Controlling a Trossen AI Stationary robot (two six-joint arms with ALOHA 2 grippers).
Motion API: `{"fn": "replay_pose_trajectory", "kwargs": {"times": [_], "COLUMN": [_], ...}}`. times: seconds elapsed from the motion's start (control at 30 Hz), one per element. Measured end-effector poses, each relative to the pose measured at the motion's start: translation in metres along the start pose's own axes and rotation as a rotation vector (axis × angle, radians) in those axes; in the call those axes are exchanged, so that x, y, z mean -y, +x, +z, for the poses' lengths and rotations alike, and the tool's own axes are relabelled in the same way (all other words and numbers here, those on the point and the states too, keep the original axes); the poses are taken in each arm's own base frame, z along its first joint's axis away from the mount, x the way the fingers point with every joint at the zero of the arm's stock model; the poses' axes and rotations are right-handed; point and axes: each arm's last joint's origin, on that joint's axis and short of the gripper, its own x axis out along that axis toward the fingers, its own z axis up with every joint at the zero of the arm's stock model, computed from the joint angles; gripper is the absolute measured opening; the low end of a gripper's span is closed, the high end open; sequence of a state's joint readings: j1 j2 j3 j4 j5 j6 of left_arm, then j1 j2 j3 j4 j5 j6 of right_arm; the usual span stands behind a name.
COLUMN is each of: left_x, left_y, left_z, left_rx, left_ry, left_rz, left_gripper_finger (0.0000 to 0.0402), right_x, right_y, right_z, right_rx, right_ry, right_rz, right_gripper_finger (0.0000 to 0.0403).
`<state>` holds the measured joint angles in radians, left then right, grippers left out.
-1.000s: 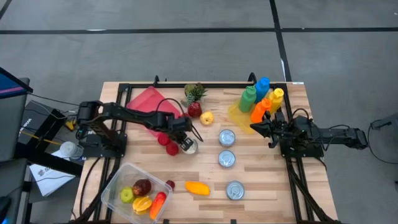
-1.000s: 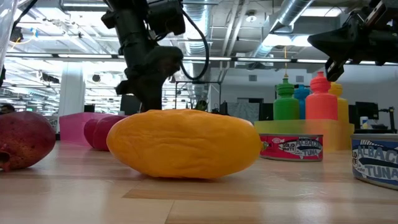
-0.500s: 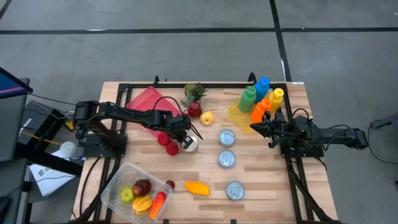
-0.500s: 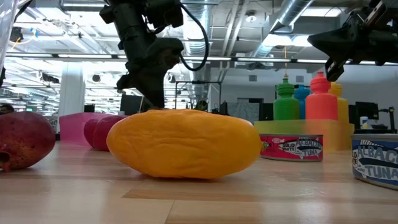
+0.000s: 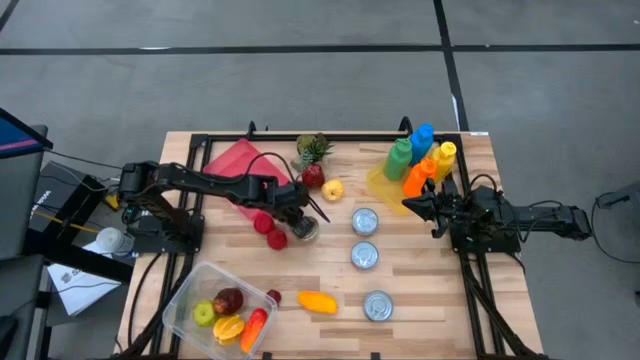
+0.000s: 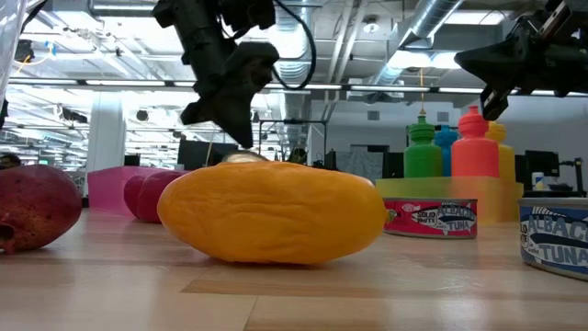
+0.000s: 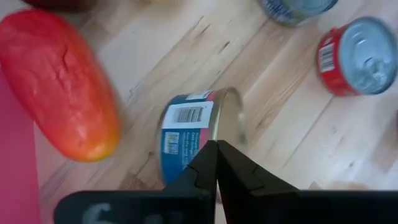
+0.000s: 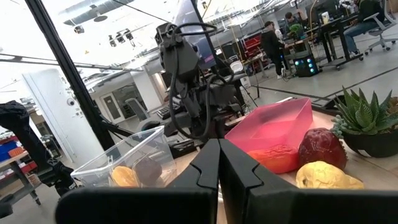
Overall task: Pick & Place Food Item
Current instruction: Put the blue pink tuna can into the pink bin
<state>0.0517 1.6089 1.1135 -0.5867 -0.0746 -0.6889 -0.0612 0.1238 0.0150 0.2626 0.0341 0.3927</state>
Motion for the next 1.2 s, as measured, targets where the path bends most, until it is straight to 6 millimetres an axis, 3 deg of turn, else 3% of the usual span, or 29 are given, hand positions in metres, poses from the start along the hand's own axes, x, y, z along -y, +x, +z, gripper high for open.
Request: {"fn": "replay_pose_trajectory", "kwargs": {"times": [0.43,0.6,0.77,1.0,1.1,1.2], "left_x": [0.001,0.005,0.024,0.057,0.059,0.06], "left_y": [-0.003,-0.015,-0.036,-0.059,-0.052,-0.038], "left_z": [0.002,0.004,0.009,0.016,0.011,-0.003], "left_rx": [-0.001,-0.002,0.182,0.536,0.479,0.337], "left_ry": [-0.011,0.052,0.371,0.742,0.708,0.636], "left_rz": [0.001,-0.103,-0.256,-0.382,-0.382,-0.292], "left_gripper_finger": [0.0,0.0009,0.0065,0.02,0.0241,0.0249], "right_x": [0.0,0.0,0.0,0.0,0.0,0.0], "right_y": [0.0,0.0,0.0,0.0,0.0,0.0], "right_z": [0.0,0.0,0.0,0.0,0.0,-0.001], "right_rx": [0.0,0.0,0.004,-0.006,-0.005,-0.008], "right_ry": [0.0,0.0,0.0,0.0,0.0,0.0], "right_rz": [0.0,0.0,0.001,0.003,0.002,0.001], "right_gripper_finger": [0.0,0.0,0.0,0.0,0.0,0.0]}}
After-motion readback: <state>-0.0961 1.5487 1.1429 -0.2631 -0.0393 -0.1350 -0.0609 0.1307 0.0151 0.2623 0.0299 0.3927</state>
